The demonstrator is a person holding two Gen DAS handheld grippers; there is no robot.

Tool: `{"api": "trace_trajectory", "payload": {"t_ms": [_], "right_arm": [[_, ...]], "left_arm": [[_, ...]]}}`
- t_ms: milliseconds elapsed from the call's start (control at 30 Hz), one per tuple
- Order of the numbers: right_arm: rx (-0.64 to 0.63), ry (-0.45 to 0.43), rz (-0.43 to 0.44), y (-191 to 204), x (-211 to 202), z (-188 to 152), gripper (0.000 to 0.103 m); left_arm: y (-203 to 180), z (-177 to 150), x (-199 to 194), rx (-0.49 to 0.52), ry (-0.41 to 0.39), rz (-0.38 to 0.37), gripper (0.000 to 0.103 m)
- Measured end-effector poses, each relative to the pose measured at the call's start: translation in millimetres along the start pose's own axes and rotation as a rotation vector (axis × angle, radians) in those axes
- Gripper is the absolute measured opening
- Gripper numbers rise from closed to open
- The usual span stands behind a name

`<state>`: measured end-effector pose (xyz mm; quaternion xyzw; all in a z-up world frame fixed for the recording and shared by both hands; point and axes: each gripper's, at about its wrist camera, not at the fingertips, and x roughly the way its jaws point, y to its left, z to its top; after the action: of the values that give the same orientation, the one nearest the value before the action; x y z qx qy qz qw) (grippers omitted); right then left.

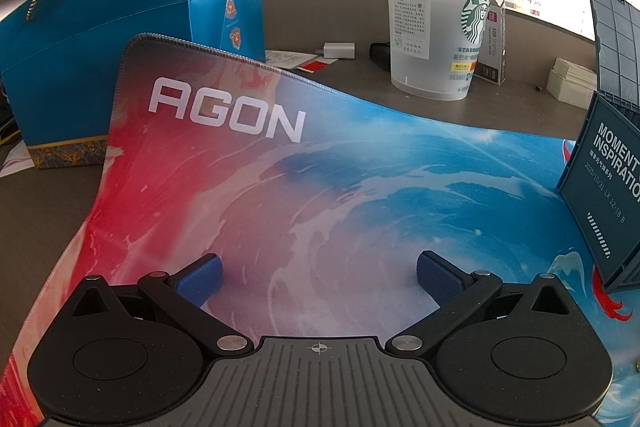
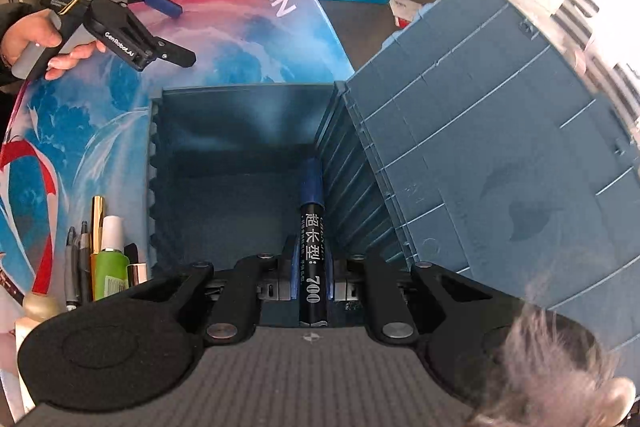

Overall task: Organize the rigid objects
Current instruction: 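Lift the blue marker with the right gripper and carry it into the box, then lower the marker into the box and open the right gripper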

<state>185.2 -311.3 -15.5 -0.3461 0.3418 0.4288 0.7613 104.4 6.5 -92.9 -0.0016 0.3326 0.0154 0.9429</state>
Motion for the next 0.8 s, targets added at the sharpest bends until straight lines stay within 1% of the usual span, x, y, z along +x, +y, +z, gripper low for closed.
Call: {"api": "trace_trajectory", "payload": {"t_ms": [300,633,700,733,767,800], "right_arm": [[0.010,0.039,0.010,-1.5,5.2,3.7,0.012],[0.017,0.042,-0.031,0.0,6.3,4.4,0.013],[0.015,0.038,-0.048,1.7,5.8,5.0,0.016],[0.014,0.034,-0.050,2.8,5.1,5.6,0.020],[0.016,0.029,-0.061,3.6,4.0,6.4,0.023],[0.015,0.027,-0.071,4.0,2.8,7.0,0.023]], "left_arm": [[0.0,0.1,0.2,0.000,0.000,0.000,0.103],[-0.1,0.1,0.4,-0.001,0.000,0.001,0.103],[-0.1,-0.2,0.1,-0.001,-0.001,0.002,0.103],[0.0,0.0,0.4,-0.001,-0.001,0.002,0.103],[-0.1,-0.2,0.1,-0.001,-0.001,0.002,0.103],[-0.1,-0.3,0.1,-0.002,-0.001,0.002,0.103]]}}
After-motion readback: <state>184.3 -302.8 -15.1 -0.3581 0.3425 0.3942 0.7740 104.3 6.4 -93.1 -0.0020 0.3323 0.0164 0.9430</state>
